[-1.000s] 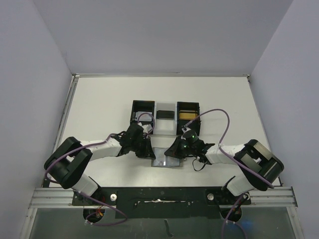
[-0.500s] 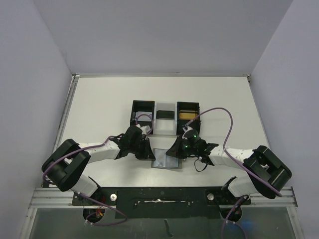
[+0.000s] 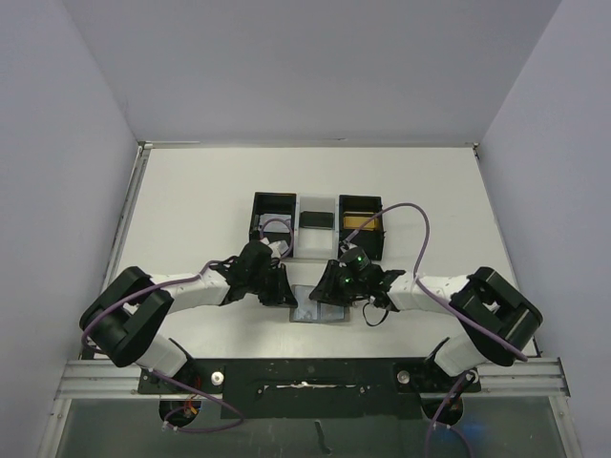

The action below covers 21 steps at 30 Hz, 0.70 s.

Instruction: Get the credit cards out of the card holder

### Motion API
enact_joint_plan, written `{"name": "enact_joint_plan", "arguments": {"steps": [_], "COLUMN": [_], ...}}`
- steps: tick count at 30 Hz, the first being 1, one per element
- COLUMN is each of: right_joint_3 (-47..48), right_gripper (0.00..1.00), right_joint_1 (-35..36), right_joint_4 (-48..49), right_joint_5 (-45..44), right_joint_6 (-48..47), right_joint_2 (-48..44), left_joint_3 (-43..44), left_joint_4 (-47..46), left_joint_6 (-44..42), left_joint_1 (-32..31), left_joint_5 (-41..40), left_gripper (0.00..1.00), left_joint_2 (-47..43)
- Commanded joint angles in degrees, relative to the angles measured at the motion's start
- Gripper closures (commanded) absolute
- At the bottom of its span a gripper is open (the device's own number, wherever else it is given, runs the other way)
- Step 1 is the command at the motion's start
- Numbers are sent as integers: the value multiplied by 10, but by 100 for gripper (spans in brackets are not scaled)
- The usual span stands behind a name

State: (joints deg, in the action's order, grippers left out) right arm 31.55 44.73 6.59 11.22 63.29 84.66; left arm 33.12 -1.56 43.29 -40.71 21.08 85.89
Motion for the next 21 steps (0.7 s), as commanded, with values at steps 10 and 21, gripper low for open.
{"name": "enact_joint_plan", "arguments": {"steps": [10, 21], "right_joint_3": [0, 3], "right_gripper": [97, 100], "right_joint_1": [10, -1], "right_joint_4": [78, -6], "right_joint_5": [32, 5], "right_joint_6": [-22, -51], "right_joint_2": [2, -46], "left_joint_3": [-5, 6], "left_joint_4": [0, 13], "left_joint_6": [5, 20], "left_joint_1": [-2, -1], "left_joint_5": [-31, -56], "left_gripper": [100, 69], "left_joint_2": [-13, -57]}}
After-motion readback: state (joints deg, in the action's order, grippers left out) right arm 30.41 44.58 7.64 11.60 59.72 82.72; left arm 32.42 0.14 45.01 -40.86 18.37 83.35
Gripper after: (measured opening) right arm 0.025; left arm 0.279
